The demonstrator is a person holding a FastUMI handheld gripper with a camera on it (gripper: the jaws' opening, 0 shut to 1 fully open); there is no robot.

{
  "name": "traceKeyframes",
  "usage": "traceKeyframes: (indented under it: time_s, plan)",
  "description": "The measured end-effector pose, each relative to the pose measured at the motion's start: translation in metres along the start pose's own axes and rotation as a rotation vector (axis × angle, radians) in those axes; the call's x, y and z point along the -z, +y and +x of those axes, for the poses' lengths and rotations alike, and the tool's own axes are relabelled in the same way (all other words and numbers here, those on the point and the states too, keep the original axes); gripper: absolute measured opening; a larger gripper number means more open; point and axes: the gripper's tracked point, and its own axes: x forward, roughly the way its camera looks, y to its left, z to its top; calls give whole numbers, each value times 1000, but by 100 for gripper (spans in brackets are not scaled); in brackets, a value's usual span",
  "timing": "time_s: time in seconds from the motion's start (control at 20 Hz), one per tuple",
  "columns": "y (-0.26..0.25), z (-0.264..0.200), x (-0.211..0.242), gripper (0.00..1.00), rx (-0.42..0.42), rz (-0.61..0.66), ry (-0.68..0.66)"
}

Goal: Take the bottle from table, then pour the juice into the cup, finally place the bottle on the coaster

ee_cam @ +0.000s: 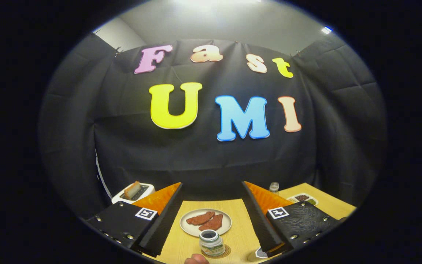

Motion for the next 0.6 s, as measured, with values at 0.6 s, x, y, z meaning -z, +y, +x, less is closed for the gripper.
traceKeyframes:
  time_s: [0.6]
  plan:
    - [-4, -59, -137, 93, -9, -102, -83]
